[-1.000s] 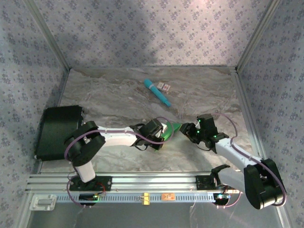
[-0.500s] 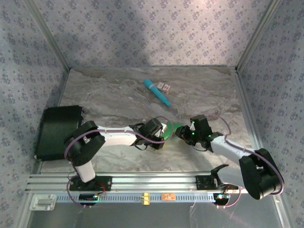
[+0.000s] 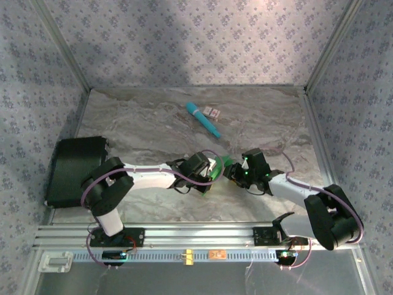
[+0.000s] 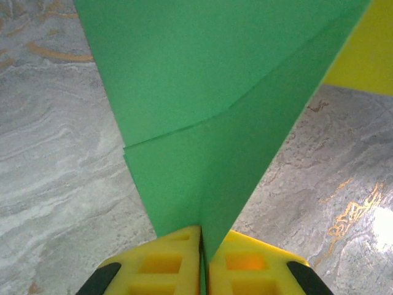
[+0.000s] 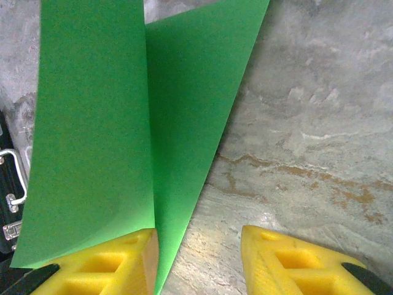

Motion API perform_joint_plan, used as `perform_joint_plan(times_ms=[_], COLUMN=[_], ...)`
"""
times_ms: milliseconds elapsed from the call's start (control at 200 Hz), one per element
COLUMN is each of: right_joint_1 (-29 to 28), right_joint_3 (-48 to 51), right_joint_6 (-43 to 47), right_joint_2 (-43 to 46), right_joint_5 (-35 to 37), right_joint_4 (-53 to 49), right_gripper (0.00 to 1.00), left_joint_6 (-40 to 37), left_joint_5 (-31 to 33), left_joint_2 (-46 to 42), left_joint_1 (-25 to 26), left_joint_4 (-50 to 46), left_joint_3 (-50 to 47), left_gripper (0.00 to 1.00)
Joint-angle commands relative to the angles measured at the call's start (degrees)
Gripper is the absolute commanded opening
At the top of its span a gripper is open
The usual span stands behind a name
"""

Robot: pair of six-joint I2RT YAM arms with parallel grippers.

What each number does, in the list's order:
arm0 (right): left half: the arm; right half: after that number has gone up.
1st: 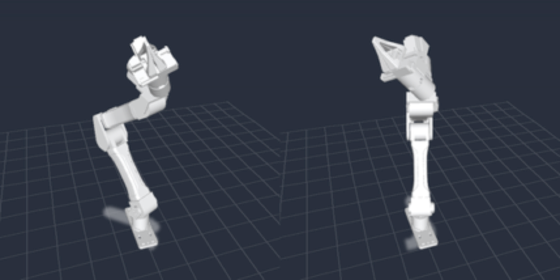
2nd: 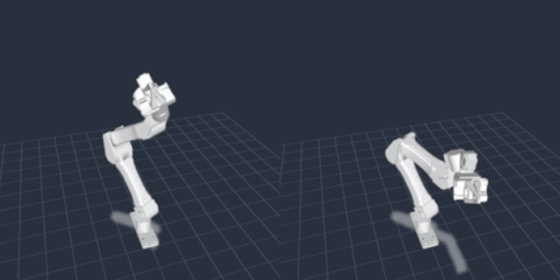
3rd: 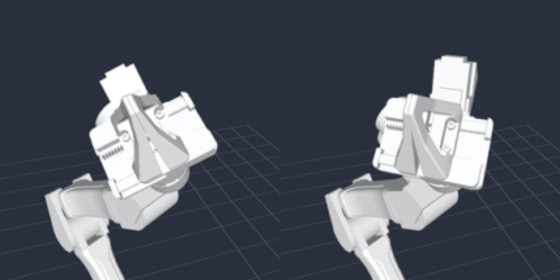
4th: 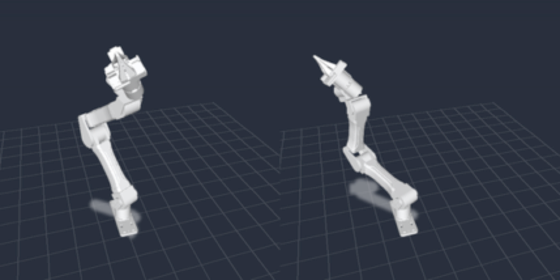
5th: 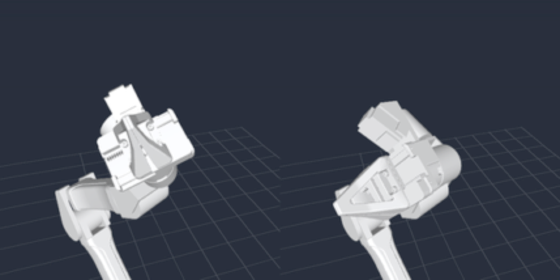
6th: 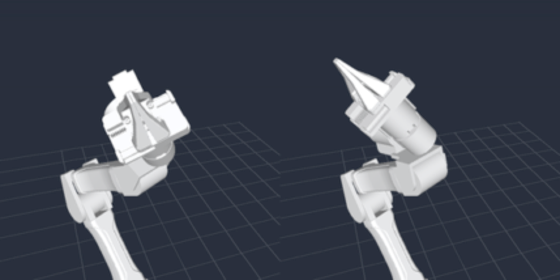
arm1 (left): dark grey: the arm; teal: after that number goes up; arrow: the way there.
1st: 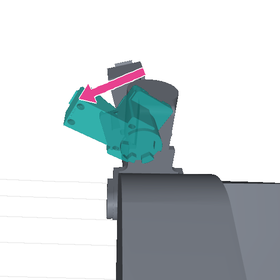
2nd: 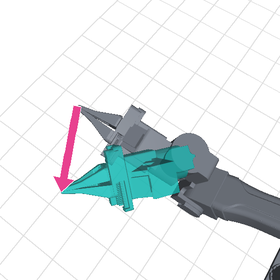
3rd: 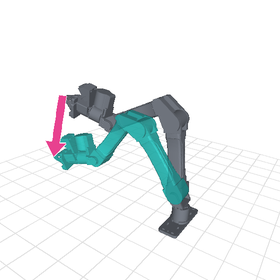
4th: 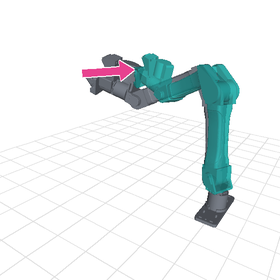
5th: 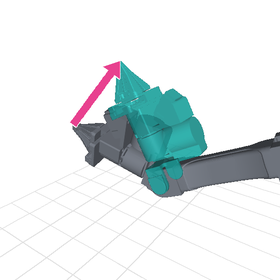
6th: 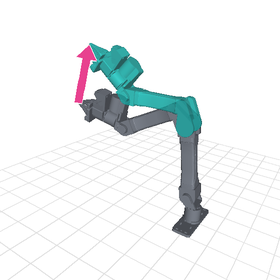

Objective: Fold a paper plane with a square sheet of paper (pick it up from the middle)

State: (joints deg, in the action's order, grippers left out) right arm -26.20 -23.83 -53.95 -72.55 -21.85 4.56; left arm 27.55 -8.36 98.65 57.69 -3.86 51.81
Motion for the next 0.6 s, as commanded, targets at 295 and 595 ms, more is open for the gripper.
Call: perform_joint_plan(times_ms=[295, 595], right_joint_1=[-0.4, -0.4], right_joint_3=[-1.4, -1.1], right_joint_6=[-0.9, -1.0], right_joint_2=[0.4, 0.2], right_joint_5=[0.4, 0.4], right_joint_4=[0.3, 0.4], right_gripper=[0.41, 0.41], left_joint_6=[-1.2, -1.5], left_joint_5=[0.0, 0.4], left_joint_2=[-2.5, -2.1], left_joint_1=[-0.3, 0.2], left_joint_4=[0.5, 0.4], left_joint_3=[0.9, 1.2], left_gripper=[0.17, 0.18])
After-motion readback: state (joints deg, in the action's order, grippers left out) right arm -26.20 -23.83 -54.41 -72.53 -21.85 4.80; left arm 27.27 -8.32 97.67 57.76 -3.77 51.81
